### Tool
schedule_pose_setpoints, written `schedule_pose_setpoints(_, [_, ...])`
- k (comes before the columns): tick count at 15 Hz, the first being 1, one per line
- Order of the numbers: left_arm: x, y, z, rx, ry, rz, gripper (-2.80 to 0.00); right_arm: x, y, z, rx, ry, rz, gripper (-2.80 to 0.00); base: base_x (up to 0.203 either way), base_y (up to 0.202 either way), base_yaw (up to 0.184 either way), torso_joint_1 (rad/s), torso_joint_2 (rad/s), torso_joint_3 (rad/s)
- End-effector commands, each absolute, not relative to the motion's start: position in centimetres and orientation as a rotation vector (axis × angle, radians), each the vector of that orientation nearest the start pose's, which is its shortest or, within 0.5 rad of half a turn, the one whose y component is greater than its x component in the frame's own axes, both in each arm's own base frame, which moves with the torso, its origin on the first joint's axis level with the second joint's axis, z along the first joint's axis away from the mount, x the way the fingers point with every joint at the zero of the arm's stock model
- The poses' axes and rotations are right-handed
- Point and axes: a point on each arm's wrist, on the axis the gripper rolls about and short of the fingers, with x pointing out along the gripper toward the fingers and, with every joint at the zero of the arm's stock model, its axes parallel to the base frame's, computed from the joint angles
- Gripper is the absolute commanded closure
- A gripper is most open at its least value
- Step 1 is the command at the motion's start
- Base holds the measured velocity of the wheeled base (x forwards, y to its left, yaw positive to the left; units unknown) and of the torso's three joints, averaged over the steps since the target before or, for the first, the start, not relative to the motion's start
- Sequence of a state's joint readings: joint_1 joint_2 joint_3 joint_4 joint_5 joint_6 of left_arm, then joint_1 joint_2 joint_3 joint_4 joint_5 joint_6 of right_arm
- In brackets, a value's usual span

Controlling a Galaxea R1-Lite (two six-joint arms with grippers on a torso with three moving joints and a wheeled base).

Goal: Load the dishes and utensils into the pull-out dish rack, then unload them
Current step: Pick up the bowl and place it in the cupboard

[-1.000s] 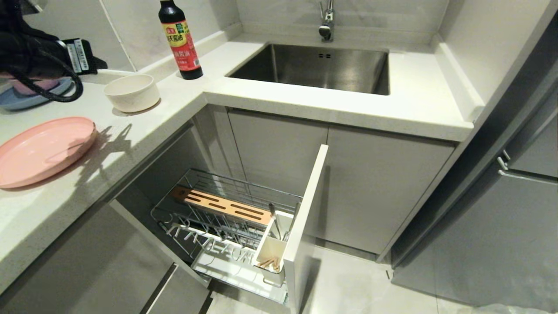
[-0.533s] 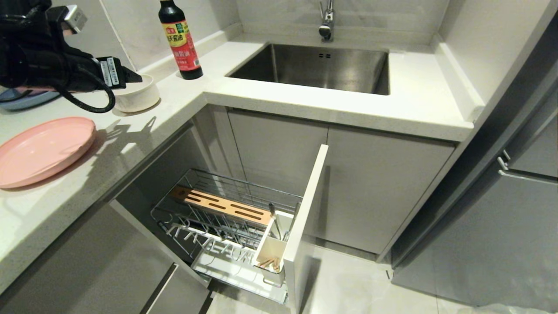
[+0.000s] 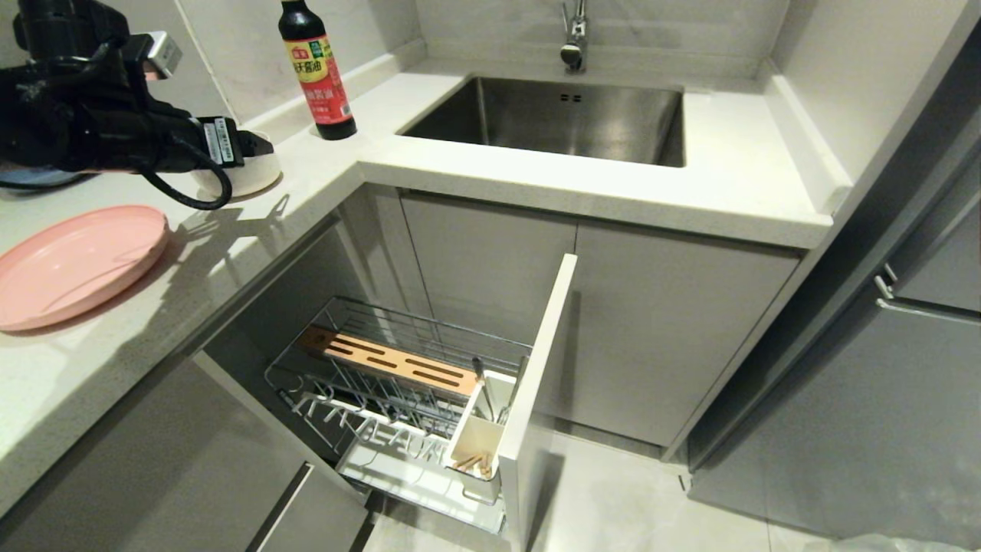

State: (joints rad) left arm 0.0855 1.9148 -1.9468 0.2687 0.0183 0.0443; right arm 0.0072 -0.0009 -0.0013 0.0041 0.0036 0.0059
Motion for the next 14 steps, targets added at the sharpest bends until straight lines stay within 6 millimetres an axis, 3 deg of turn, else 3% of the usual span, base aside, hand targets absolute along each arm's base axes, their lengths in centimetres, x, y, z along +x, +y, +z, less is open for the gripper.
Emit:
schedule_pose_setpoints(1, [37.7,3.3,33.3,0.039,0.254,0.098,-2.80,-2.3,0.0,7.5,0.006,0.004,0.010,0.00,0.000,0.000,0.000,0.000,0.00,0.000])
schedule_pose_setpoints(14, [38.7,3.4,32.7,0.063,0.261,0.093,-2.80,-2.3,0.0,7.6,0.006,0.002,0.012,0.00,0.000,0.000,0.000,0.000,0.00,0.000])
